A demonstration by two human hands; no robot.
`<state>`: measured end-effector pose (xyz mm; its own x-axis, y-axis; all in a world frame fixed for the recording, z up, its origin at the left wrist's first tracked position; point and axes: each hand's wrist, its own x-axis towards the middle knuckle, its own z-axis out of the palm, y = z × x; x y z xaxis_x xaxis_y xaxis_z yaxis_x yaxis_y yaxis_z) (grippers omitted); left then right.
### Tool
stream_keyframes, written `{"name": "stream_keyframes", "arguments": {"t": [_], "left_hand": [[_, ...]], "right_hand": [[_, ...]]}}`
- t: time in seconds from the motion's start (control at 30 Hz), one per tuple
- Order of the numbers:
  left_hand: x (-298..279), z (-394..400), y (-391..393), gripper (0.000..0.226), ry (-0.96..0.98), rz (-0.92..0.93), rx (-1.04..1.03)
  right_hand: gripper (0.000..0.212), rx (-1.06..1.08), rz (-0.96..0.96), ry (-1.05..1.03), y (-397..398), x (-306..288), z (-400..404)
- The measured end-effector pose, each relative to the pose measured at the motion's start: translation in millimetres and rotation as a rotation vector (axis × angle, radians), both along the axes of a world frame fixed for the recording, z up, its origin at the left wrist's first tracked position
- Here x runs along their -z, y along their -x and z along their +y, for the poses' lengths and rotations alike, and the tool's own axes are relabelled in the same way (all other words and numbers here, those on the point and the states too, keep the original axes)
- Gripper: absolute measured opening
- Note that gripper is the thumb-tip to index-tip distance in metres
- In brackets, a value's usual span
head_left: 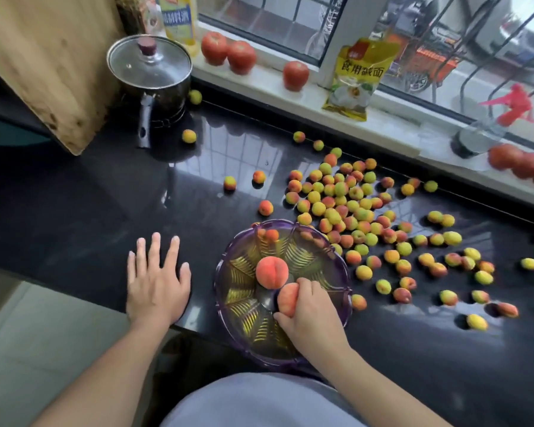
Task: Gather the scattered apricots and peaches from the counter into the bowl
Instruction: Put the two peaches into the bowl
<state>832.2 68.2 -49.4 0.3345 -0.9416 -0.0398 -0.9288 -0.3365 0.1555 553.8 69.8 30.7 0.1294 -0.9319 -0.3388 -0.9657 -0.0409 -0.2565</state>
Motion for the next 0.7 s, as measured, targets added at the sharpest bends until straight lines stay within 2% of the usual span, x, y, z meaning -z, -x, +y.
{"name": "stream_keyframes", "arguments": {"t": [0.13, 0.3, 0.33, 0.4, 0.47, 0.5, 0.6, 0.7], "left_hand": [[0.5, -0.6, -0.8, 0.064, -0.004, -0.005, -0.002], [0.7, -0.6, -1.7, 0.064, -0.004, 0.004, 0.003], [1.9, -0.9, -1.7, 0.064, -0.007, 0.005, 0.002], [4.1, -1.2, -1.4, 0.064, -0.001, -0.001, 0.001], [4.4, -1.6, -2.0, 0.064, -0.004, -0.003, 0.004], [4.4, -1.7, -2.9, 0.064, -0.009, -0.007, 0.005], [0.4, -1.7, -2.4, 0.061, -0.011, -0.013, -0.017], [-8.0, -20.9, -8.8, 0.06, 0.033, 0.021, -0.026]], "right_hand": [[0.054, -0.01, -0.003, -0.012, -8.5, 0.2, 1.7], [0.051, -0.061, 0.046, 0.086, -14.0, 2.6, 4.4], [0.055, -0.079, 0.063, 0.075, -13.7, 2.6, 5.3], [0.076, -0.085, 0.079, 0.006, -11.1, 1.0, 5.4], [0.095, -0.003, 0.004, -0.085, -4.8, -8.4, 0.9], [0.095, 0.038, -0.066, -0.091, -1.0, -16.1, -3.0], [0.066, 0.104, -0.199, 0.049, 16.6, -38.9, -17.0], [0.041, 0.122, -0.224, 0.141, 27.4, -54.9, -41.5]]}}
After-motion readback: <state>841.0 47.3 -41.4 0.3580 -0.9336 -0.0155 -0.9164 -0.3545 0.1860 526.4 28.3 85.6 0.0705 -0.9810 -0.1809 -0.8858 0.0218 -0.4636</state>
